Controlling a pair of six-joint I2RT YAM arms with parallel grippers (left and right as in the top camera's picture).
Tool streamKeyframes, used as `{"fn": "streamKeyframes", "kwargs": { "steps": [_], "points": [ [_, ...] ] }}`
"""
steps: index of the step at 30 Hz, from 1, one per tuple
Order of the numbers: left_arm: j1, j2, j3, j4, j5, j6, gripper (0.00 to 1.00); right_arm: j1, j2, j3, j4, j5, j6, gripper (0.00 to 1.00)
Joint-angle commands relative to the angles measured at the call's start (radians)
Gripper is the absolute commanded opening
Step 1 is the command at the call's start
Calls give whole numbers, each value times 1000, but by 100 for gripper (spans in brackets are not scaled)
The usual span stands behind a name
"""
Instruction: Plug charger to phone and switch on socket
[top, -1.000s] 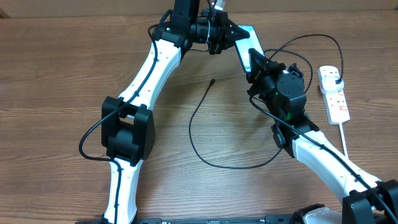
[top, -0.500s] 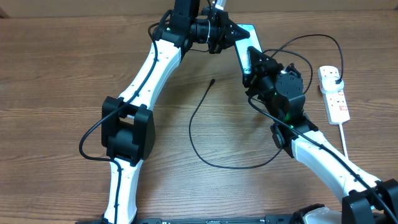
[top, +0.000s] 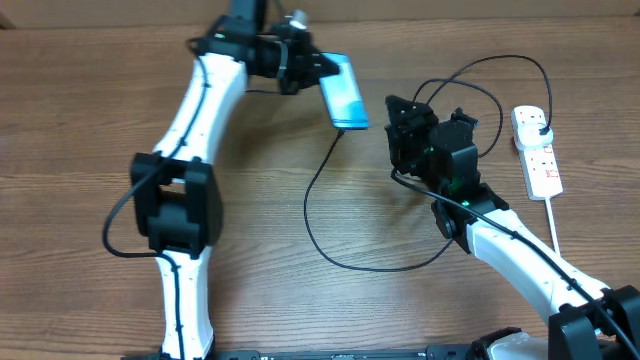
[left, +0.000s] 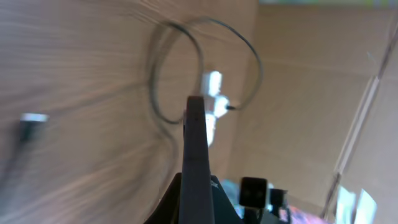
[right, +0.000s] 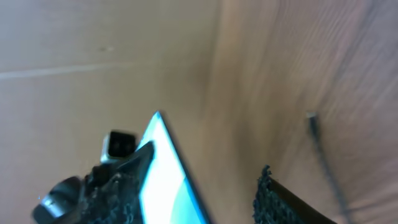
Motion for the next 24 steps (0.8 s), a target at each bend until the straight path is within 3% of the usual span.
{"fn": "streamKeyframes", "kwargs": {
  "steps": [1, 7, 10, 16, 24],
  "points": [
    [53, -48, 16, -52, 8, 148, 4, -6, 3, 21, -55, -29, -165, 70],
    [136, -48, 16, -194, 80, 274, 4, -6, 3, 21, -326, -76, -278, 75],
    [163, -48, 16, -232, 175, 329, 4, -6, 3, 21, -443, -124, -410, 83],
    [207, -48, 16, -285, 360, 410, 4, -6, 3, 21, -522, -242, -663, 80],
    [243, -48, 16, -326, 447, 426, 4, -6, 3, 34, -568, -327, -696, 71]
  ]
}}
